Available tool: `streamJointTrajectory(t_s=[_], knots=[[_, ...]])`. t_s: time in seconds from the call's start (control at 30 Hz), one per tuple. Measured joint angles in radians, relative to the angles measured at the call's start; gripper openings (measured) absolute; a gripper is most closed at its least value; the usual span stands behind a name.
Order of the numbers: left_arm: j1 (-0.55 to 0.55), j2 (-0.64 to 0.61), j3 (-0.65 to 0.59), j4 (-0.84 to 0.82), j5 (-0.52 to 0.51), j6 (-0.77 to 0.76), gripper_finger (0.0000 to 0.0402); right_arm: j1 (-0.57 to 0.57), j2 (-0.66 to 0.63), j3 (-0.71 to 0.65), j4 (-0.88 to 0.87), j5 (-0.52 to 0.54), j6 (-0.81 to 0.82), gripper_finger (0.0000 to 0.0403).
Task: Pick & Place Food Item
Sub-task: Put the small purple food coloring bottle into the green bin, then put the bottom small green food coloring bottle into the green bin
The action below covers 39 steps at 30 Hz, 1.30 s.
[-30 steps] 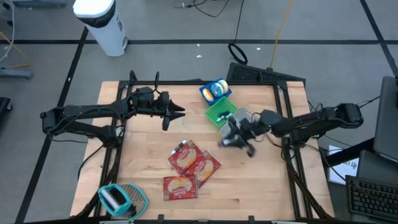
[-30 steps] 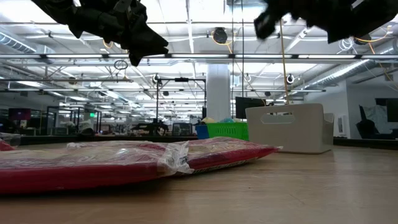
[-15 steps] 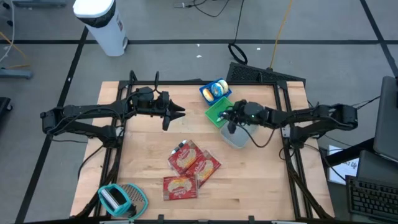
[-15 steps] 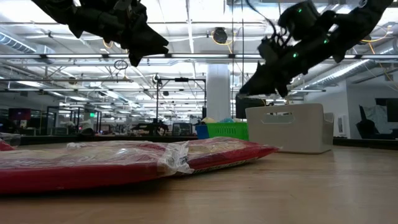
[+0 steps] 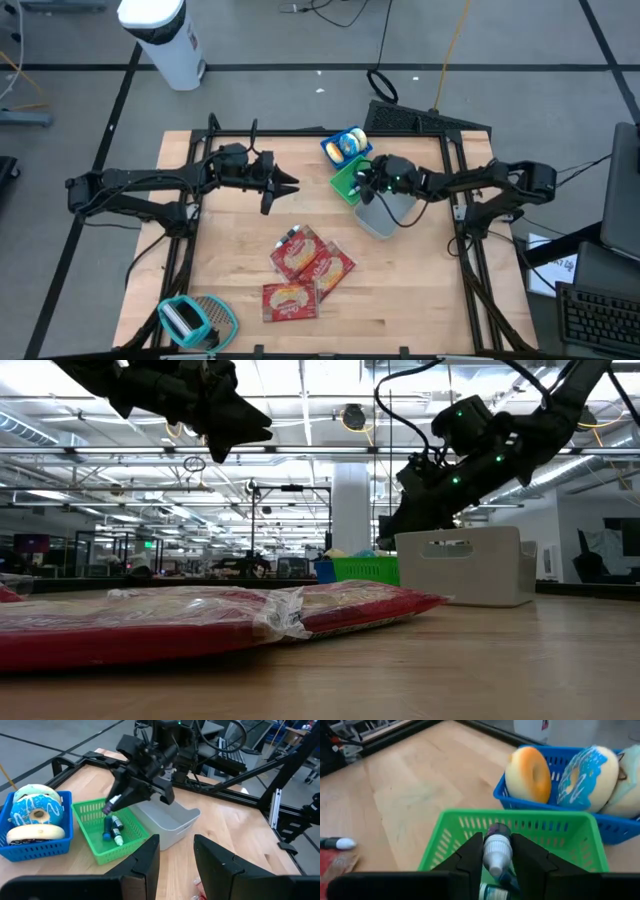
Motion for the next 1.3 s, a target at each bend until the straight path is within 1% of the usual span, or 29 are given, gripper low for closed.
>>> streamJointTrajectory(t_s=[0.37,0.47,0.63,0.77,0.87,0.93,1.03,1.23,1.3], knots=[[0.001,0.0,0.0,0.0,0.0,0.0,0.012,-0.006,-0.001,0.0,0.023,-0.006,-0.007,0.0183],[0.001,0.0,0.0,-0.001,0.0,0.0,0.012,-0.006,-0.034,0.0,0.037,-0.078,-0.009,0.0199],[-0.01,0.0,0.0,-0.042,0.018,-0.005,0.012,0.004,-0.137,0.0,0.051,-0.258,-0.031,0.021],[-0.065,0.007,0.001,-0.15,0.063,0.037,0.012,0.052,-0.212,0.0,0.048,-0.387,-0.067,0.0207],[-0.13,0.026,0.001,-0.257,0.056,0.109,0.012,0.102,-0.249,0.0,0.045,-0.443,-0.112,0.0204],[-0.184,0.052,0.001,-0.323,0.034,0.149,0.012,0.135,-0.262,0.0,0.045,-0.449,-0.144,0.0204],[-0.261,0.111,0.001,-0.39,-0.03,0.136,0.012,0.173,-0.265,0.0,0.045,-0.448,-0.184,0.0206],[-0.352,0.222,0.001,-0.438,-0.206,-0.032,0.012,0.201,-0.265,0.0,0.038,-0.447,-0.204,0.02],[-0.369,0.258,0.001,-0.452,-0.237,-0.078,0.012,0.201,-0.265,0.0,0.036,-0.447,-0.209,0.0199]])
